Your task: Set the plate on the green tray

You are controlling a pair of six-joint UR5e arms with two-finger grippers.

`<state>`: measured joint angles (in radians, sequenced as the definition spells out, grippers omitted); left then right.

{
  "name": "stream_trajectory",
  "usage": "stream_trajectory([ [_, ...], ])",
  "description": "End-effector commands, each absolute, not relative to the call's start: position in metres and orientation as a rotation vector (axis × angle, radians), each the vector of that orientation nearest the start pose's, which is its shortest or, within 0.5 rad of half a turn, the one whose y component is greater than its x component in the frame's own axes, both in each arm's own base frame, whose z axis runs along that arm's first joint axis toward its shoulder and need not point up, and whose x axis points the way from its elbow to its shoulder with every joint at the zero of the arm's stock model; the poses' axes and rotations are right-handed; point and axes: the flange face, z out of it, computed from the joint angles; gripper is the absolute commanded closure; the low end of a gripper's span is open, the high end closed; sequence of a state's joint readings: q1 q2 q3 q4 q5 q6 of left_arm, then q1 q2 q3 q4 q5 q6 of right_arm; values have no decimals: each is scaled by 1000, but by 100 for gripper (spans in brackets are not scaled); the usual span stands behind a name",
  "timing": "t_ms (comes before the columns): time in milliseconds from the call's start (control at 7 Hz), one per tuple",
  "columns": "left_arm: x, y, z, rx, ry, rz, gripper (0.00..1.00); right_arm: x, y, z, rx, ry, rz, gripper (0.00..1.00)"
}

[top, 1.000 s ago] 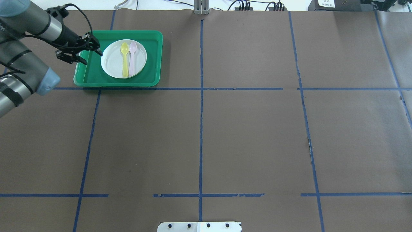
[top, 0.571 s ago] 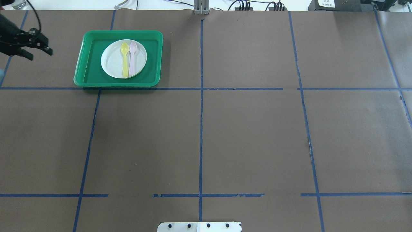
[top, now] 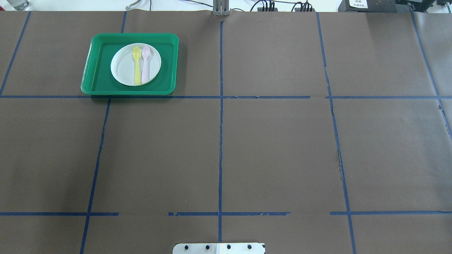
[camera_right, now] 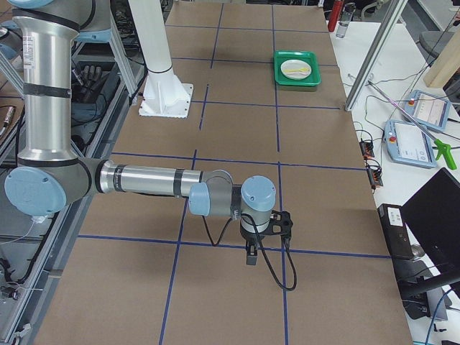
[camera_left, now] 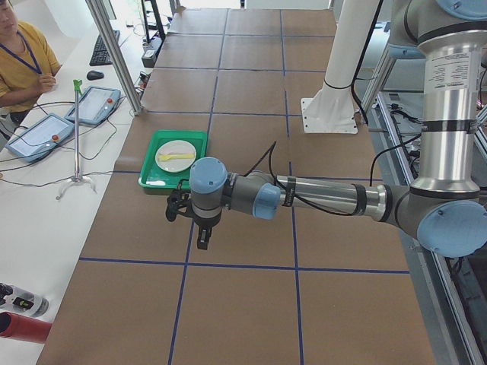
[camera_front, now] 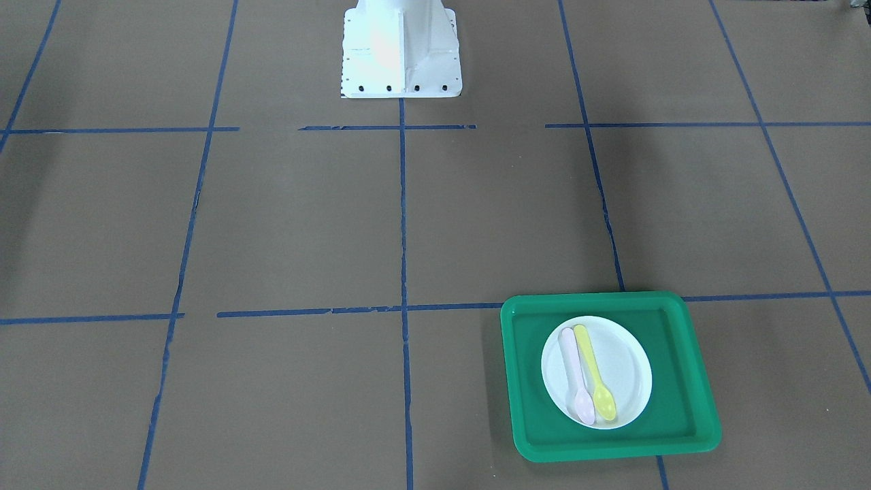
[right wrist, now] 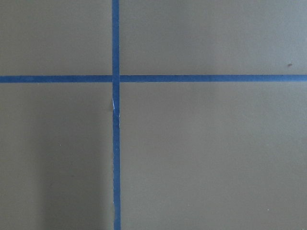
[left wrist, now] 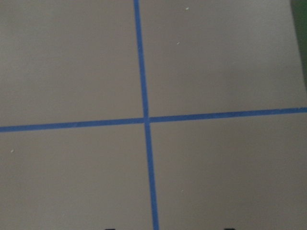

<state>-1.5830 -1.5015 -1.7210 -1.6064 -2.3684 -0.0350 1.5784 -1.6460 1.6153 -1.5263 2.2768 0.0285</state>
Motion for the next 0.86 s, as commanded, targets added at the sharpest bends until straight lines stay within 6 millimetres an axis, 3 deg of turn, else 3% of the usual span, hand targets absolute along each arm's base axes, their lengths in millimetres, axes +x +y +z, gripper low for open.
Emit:
stream_trajectory([
  [0,-80,-443,632,8,799,-20,0,72,-460,673,6,-707,29,0],
  [571,-80,-448,628,102,794,19,0,72,-460,673,6,-706,30,0],
  [714,-79,-457,622,114,794,29,0,72,-460,673,6,-706,30,0],
])
